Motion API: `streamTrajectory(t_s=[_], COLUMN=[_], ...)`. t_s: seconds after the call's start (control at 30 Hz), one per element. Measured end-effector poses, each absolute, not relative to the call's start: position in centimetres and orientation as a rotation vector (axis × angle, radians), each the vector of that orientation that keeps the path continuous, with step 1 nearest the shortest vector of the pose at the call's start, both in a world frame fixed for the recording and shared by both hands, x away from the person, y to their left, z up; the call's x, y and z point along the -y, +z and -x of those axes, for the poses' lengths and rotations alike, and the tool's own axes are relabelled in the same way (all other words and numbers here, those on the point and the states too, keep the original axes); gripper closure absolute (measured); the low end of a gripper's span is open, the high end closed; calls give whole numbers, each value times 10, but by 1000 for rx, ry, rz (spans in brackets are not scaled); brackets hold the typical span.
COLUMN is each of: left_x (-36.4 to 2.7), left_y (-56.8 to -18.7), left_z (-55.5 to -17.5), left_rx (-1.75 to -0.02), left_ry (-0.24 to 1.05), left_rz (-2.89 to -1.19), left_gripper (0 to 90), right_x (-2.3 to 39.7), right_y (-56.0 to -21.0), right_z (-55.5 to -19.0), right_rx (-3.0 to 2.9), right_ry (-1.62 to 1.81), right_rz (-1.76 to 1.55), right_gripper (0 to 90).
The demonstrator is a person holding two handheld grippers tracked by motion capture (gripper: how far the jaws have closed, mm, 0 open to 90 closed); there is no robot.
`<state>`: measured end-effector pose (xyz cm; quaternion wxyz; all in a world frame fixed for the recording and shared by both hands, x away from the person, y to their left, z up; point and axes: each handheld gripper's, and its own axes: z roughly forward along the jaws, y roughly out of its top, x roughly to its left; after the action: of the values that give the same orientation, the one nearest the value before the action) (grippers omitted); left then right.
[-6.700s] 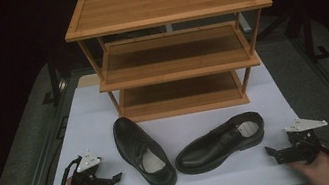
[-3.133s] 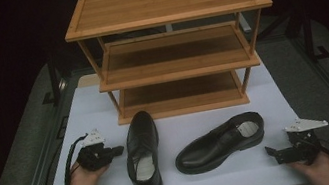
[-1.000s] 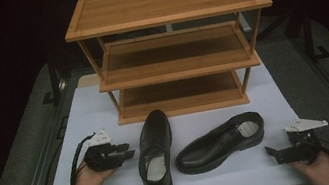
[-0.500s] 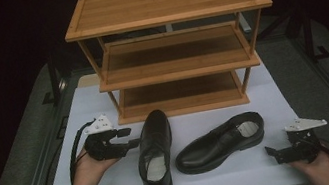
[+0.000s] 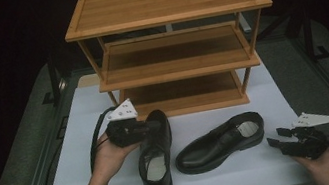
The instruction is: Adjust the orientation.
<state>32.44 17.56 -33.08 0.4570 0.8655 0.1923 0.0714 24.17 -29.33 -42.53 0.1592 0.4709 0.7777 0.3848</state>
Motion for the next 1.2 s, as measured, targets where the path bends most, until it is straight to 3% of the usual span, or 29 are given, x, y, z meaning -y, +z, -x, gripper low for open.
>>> streamTrajectory(t_s=[0.13, 0.3, 0.83, 1.2], left_x=[-156, -127, -48, -14], left_y=[-331, -337, -338, -343], left_z=[-324, -328, -350, -343], left_rx=[-433, -391, -244, -321], left_ry=[151, 119, 46, 45], left_rz=[-2156, -2183, -2297, -2318], left_gripper=[900, 900, 900, 900], right_x=[289, 280, 271, 271], right_y=[-416, -406, -403, -404], right_z=[-239, -237, -244, -247], right_rx=[-2259, -2300, -2334, -2332], right_ry=[1152, 1224, 1224, 1229], right_rz=[-1300, -1235, -1203, -1195], right_gripper=[762, 891, 896, 896])
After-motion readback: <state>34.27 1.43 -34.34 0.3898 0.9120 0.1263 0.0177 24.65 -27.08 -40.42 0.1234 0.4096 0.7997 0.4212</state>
